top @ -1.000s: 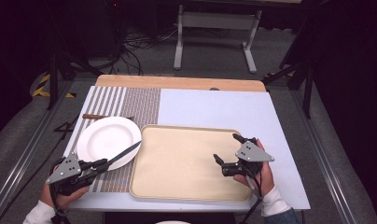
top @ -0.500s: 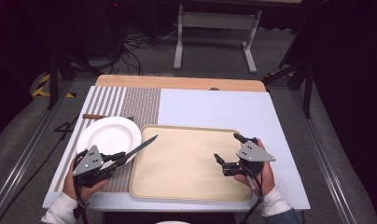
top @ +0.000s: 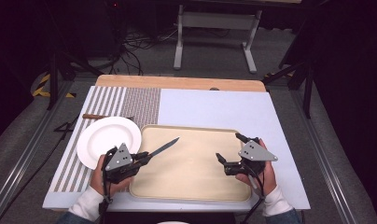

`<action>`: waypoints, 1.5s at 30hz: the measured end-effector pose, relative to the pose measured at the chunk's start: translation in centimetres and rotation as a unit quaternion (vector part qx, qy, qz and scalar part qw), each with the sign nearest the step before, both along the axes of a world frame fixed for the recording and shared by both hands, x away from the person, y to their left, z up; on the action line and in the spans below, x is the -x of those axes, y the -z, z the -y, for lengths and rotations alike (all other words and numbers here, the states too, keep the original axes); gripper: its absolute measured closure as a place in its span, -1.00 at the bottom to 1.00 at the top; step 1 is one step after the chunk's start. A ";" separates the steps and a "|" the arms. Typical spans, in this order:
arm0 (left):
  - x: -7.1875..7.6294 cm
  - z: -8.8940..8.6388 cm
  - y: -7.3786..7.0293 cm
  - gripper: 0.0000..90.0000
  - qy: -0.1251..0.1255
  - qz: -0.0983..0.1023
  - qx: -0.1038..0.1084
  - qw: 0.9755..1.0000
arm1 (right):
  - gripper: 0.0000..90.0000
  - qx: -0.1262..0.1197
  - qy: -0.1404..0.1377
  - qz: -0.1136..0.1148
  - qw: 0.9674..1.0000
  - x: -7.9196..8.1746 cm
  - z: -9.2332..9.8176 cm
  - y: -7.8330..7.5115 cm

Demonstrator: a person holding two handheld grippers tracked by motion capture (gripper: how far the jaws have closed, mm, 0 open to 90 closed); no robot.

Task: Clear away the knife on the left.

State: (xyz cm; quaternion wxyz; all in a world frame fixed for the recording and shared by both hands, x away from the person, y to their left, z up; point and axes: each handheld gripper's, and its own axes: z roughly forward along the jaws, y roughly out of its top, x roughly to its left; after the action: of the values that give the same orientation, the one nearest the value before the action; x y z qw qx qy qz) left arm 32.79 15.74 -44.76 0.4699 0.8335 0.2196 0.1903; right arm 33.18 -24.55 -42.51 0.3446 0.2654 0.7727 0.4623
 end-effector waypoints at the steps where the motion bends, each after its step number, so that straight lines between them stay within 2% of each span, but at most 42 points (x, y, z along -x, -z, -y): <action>1: 0.0 0.4 0.1 0.72 0.001 -0.003 0.000 1.000 | -0.85 0.000 0.000 0.000 1.000 0.0 0.0 0.0; 6: 0.3 1.7 1.0 0.72 0.004 -0.018 -0.010 1.000 | -0.85 0.002 0.000 -0.002 1.000 0.0 -0.1 0.0; 7: 0.5 1.9 1.4 0.72 0.010 -0.028 -0.013 0.999 | -0.85 0.004 0.001 -0.002 1.000 0.0 -0.1 0.1; 10: 0.6 2.3 1.6 0.72 0.011 -0.030 -0.022 0.999 | -0.84 0.007 0.001 -0.002 1.000 0.0 -0.1 0.1; 13: 0.7 2.6 1.9 0.72 0.017 -0.040 -0.024 0.999 | -0.84 0.011 -0.002 -0.004 1.000 -0.1 -0.2 0.2; 16: 0.8 3.0 2.4 0.72 0.022 -0.050 -0.032 0.998 | -0.84 0.014 -0.003 -0.004 1.000 0.0 -0.3 0.3; 18: 0.9 3.4 2.8 0.72 0.022 -0.054 -0.049 0.997 | -0.84 0.016 -0.003 -0.004 1.000 0.0 -0.4 0.3; 20: 1.0 3.6 3.1 0.71 0.028 -0.069 -0.052 0.996 | -0.84 0.019 -0.007 -0.005 1.000 0.0 -0.4 0.3; 21: 1.0 3.7 3.1 0.71 0.029 -0.069 -0.058 0.996 | -0.84 0.019 -0.007 -0.005 1.000 0.0 -0.4 0.3; 23: 1.0 3.7 3.2 0.71 0.023 -0.068 -0.060 0.996 | -0.84 0.020 -0.007 -0.006 1.000 0.0 -0.5 0.4; 24: 1.0 3.6 3.3 0.71 0.024 -0.077 -0.060 0.995 | -0.84 0.020 -0.007 -0.006 1.000 0.0 -0.5 0.4; 26: 1.1 3.4 3.2 0.70 0.027 -0.081 -0.056 0.995 | -0.84 0.022 -0.008 -0.006 1.000 -0.1 -0.5 0.4; 30: 1.4 2.7 2.1 0.70 0.031 -0.076 -0.039 0.996 | -0.84 0.018 -0.002 -0.004 1.000 -0.1 -0.4 0.4; 31: 1.4 2.4 1.7 0.82 0.037 -0.071 -0.035 0.996 | -0.85 0.011 0.005 -0.003 1.000 -0.1 -0.2 0.3; 33: 1.3 2.2 1.3 0.88 0.041 -0.061 -0.039 0.997 | -0.85 0.008 0.007 -0.003 1.000 -0.1 -0.1 0.3; 34: 1.1 2.2 1.2 0.96 0.050 -0.061 -0.039 0.996 | -0.85 0.006 0.009 -0.002 1.000 -0.1 -0.1 0.3; 37: 0.9 2.7 1.1 1.00 0.074 -0.050 -0.055 0.994 | -0.85 0.005 0.010 -0.002 1.000 -0.1 -0.1 0.3; 39: 0.8 3.1 1.0 1.00 0.095 -0.042 -0.080 0.991 | -0.85 0.007 0.010 -0.003 1.000 -0.1 -0.2 0.3; 40: 0.8 3.4 1.0 1.00 0.103 -0.039 -0.085 0.990 | -0.84 0.008 0.009 -0.004 1.000 -0.1 -0.2 0.4; 41: 0.6 4.0 1.0 1.00 0.121 -0.038 -0.101 0.987 | -0.84 0.009 0.008 -0.005 1.000 -0.1 -0.3 0.4; 42: 0.5 4.3 1.1 1.00 0.129 -0.036 -0.106 0.985 | -0.84 0.010 0.009 -0.006 1.000 -0.1 -0.3 0.5; 43: 0.5 4.3 1.1 1.00 0.129 -0.036 -0.106 0.985 | -0.84 0.010 0.009 -0.006 1.000 -0.1 -0.3 0.5; 45: 0.2 5.0 1.2 1.00 0.139 -0.030 -0.121 0.982 | -0.84 0.010 0.008 -0.007 1.000 -0.2 -0.3 0.5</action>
State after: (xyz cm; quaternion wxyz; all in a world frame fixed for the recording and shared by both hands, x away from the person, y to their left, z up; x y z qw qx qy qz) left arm 32.55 10.76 -45.92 0.3808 0.9119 0.0913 0.1231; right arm 33.33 -24.28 -43.01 0.3461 0.2716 0.7771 0.4501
